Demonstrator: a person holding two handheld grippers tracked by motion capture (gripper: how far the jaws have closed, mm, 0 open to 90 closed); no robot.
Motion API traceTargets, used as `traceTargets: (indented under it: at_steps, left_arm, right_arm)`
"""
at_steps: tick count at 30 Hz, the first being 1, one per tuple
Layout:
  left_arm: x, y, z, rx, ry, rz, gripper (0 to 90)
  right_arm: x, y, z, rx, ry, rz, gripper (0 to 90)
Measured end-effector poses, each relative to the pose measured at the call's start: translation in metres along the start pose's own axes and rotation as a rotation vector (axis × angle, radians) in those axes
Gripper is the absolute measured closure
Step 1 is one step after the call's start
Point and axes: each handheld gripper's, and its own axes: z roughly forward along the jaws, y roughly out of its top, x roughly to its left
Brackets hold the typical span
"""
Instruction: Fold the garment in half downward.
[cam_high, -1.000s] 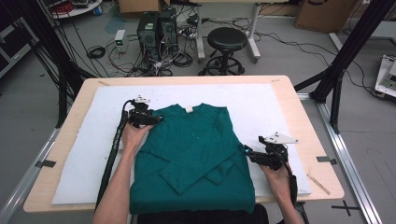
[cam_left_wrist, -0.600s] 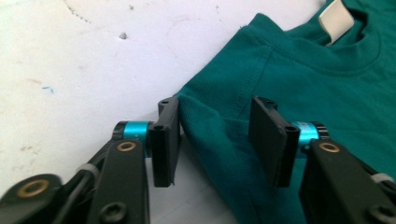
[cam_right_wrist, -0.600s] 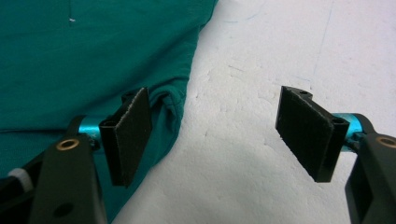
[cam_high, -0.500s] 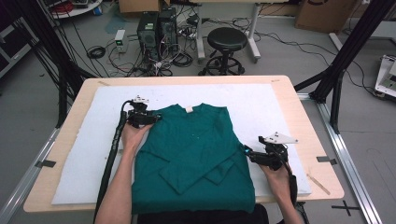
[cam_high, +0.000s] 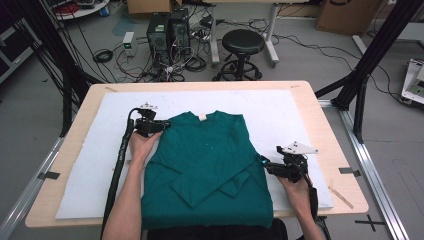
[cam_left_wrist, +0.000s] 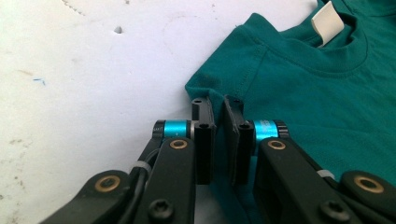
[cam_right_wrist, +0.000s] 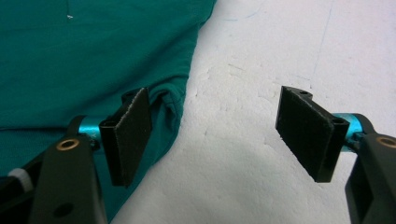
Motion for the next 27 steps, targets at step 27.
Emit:
traceTargets:
  at_steps: [27]
  left_arm:
    - [-0.001,0.0,0.0,0.0,0.005,0.004,84.6]
  right_arm:
    - [-0.023,0.068,0.037,0.046,0.073,0.053,31.1]
